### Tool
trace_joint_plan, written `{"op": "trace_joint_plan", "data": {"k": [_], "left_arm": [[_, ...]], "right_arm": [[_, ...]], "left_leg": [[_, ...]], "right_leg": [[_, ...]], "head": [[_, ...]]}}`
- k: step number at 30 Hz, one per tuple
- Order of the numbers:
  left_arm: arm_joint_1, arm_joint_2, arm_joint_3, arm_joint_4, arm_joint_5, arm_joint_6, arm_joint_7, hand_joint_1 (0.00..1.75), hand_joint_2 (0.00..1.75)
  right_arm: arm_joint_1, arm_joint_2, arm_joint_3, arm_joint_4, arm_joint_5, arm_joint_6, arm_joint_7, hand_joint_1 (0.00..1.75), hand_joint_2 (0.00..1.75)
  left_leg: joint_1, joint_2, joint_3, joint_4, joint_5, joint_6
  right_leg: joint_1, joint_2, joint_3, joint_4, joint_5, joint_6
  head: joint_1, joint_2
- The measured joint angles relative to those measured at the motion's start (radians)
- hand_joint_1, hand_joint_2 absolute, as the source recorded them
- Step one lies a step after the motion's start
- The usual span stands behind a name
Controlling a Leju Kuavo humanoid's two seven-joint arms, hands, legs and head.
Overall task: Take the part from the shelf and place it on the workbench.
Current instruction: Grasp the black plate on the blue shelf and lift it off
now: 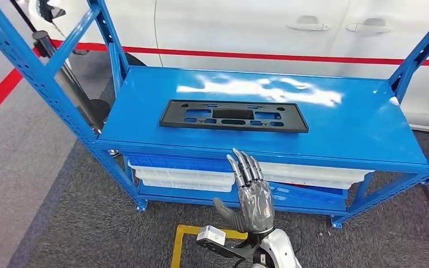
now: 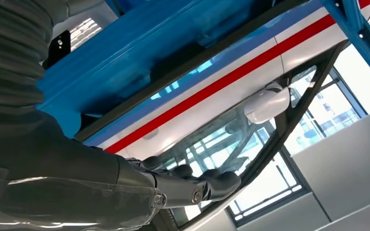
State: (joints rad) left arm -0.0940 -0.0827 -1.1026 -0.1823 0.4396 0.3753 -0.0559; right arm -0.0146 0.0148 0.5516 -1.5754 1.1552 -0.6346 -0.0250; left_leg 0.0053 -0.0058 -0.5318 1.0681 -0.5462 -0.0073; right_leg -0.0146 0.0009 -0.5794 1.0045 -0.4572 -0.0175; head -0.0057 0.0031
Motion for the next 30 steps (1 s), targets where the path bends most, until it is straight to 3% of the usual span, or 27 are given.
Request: {"op": "trace_joint_plan", "data": {"k": [3, 4, 5, 7, 9, 10, 14, 16, 18, 19, 20, 21, 23, 24, 25, 27, 30], "left_arm": [[0.005, 0.0, 0.001, 0.001, 0.001, -0.005, 0.0, 0.0, 0.0], [0.008, 0.0, 0.001, 0.001, 0.001, -0.007, 0.001, 0.0, 0.0], [0.011, 0.0, 0.001, 0.001, 0.001, -0.009, 0.001, 0.0, 0.0], [0.013, 0.001, 0.001, 0.002, 0.001, -0.009, 0.001, 0.0, 0.0], [0.012, 0.002, 0.001, 0.003, 0.001, -0.009, 0.001, 0.0, 0.0], [0.011, 0.002, 0.001, 0.004, 0.001, -0.008, 0.001, 0.0, 0.0], [0.009, 0.002, 0.004, 0.004, 0.006, -0.007, 0.0, 0.0, 0.0], [0.008, 0.002, 0.006, 0.004, 0.007, -0.007, 0.0, 0.0, 0.0], [0.007, 0.002, 0.007, 0.004, 0.006, -0.009, 0.001, 0.0, 0.0], [0.008, 0.002, 0.007, 0.004, 0.005, -0.01, 0.001, 0.0, 0.0], [0.008, 0.002, 0.007, 0.004, 0.003, -0.01, 0.002, 0.0, 0.0], [0.009, 0.002, 0.007, 0.004, 0.002, -0.01, 0.004, 0.0, 0.0], [0.009, 0.002, 0.006, 0.004, -0.002, -0.01, 0.005, 0.0, 0.0], [0.008, 0.002, 0.006, 0.004, -0.004, -0.01, 0.006, 0.0, 0.0], [0.007, 0.001, 0.006, 0.004, -0.006, -0.011, 0.007, 0.0, 0.0], [0.006, 0.001, 0.006, 0.004, -0.009, -0.01, 0.009, 0.0, 0.0], [0.002, 0.001, 0.006, 0.004, -0.01, -0.01, 0.011, 0.0, 0.0]], "right_arm": [[0.007, 0.0, 0.006, 0.004, -0.004, 0.002, -0.001, 0.0, 1.75], [0.011, 0.0, 0.007, 0.006, -0.006, 0.003, -0.001, 0.0, 1.75], [0.014, 0.0, 0.008, 0.008, -0.008, 0.003, -0.002, 0.0, 1.75], [0.018, 0.0, 0.011, 0.01, -0.013, 0.004, -0.005, 0.0, 1.75], [0.019, 0.0, 0.013, 0.012, -0.017, 0.004, -0.008, 0.0, 1.75], [0.019, 0.0, 0.013, 0.012, -0.018, 0.003, -0.009, 0.0, 1.75], [0.02, 0.0, 0.017, 0.012, -0.025, 0.003, -0.013, 0.0, 1.75], [0.021, 0.0, 0.019, 0.013, -0.029, 0.003, -0.016, 0.0, 1.75], [0.025, 0.0, 0.019, 0.017, -0.033, 0.004, -0.018, 0.0, 1.75], [0.027, 0.0, 0.02, 0.019, -0.034, 0.004, -0.019, 0.0, 1.75], [0.029, 0.0, 0.02, 0.022, -0.035, 0.004, -0.02, 0.0, 1.75], [0.029, 0.0, 0.02, 0.024, -0.035, 0.003, -0.021, 0.0, 1.75], [0.026, 0.0, 0.021, 0.026, -0.035, 0.003, -0.024, 0.0, 1.75], [0.024, 0.0, 0.022, 0.027, -0.035, 0.003, -0.025, 0.0, 1.75], [0.021, 0.0, 0.023, 0.028, -0.035, 0.003, -0.026, 0.0, 1.75], [0.016, 0.001, 0.025, 0.03, -0.035, 0.004, -0.027, 0.0, 1.75], [0.01, 0.005, 0.029, 0.033, -0.035, 0.004, -0.028, 0.0, 1.75]], "left_leg": [[0.005, 0.001, -0.118, 0.195, -0.062, -0.013], [0.007, 0.001, -0.148, 0.231, -0.059, -0.016], [0.008, 0.001, -0.16, 0.227, -0.033, -0.017], [0.009, 0.001, -0.131, 0.114, 0.062, -0.015], [0.005, 0.002, -0.088, 0.005, 0.114, -0.005], [0.003, 0.003, -0.076, -0.021, 0.117, 0.002], [0.003, 0.001, -0.061, -0.04, 0.103, 0.026], [0.005, 0.002, -0.052, -0.047, 0.098, 0.038], [0.004, 0.002, -0.046, -0.048, 0.09, 0.046], [0.004, 0.001, -0.041, -0.048, 0.086, 0.048], [0.004, 0.0, -0.034, -0.048, 0.081, 0.048], [0.004, -0.002, -0.025, -0.048, 0.075, 0.047], [0.002, -0.005, -0.007, -0.048, 0.062, 0.041], [0.0, -0.006, -0.001, -0.047, 0.056, 0.037], [-0.002, -0.006, 0.001, -0.046, 0.051, 0.031], [-0.003, -0.005, 0.002, -0.048, 0.047, 0.02], [-0.001, -0.002, -0.002, -0.02, 0.018, 0.004]], "right_leg": [[0.001, -0.003, 0.022, -0.003, -0.018, -0.008], [0.001, -0.003, 0.031, -0.003, -0.025, -0.008], [0.001, -0.001, 0.041, -0.003, -0.033, -0.007], [0.0, 0.0, 0.066, -0.003, -0.052, -0.001], [0.003, 0.001, 0.084, -0.002, -0.07, 0.01], [0.005, 0.001, 0.088, -0.003, -0.075, 0.016], [0.003, -0.001, 0.089, 0.011, -0.094, 0.033], [0.001, -0.001, 0.041, 0.102, -0.137, 0.04], [0.001, -0.001, -0.046, 0.24, -0.18, 0.044], [0.001, -0.001, -0.081, 0.284, -0.18, 0.045], [0.001, -0.001, -0.099, 0.29, -0.158, 0.044], [0.001, -0.001, -0.098, 0.259, -0.118, 0.042], [0.005, 0.0, -0.058, 0.133, -0.026, 0.031], [0.007, 0.0, -0.038, 0.077, -0.001, 0.025], [0.01, 0.0, -0.025, 0.043, 0.008, 0.02], [0.013, 0.002, -0.019, 0.024, 0.0, 0.014], [0.003, 0.0, -0.003, 0.005, 0.002, 0.002]], "head": [[-0.001, 0.0], [-0.001, 0.0], [-0.001, 0.0], [-0.001, 0.0], [-0.001, 0.0], [0.0, 0.0], [0.004, 0.0], [0.007, 0.0], [0.008, 0.0], [0.008, 0.0], [0.008, 0.0], [0.008, 0.0], [0.009, 0.0], [0.009, 0.0], [0.009, 0.0], [0.008, 0.0], [0.008, 0.0]]}}
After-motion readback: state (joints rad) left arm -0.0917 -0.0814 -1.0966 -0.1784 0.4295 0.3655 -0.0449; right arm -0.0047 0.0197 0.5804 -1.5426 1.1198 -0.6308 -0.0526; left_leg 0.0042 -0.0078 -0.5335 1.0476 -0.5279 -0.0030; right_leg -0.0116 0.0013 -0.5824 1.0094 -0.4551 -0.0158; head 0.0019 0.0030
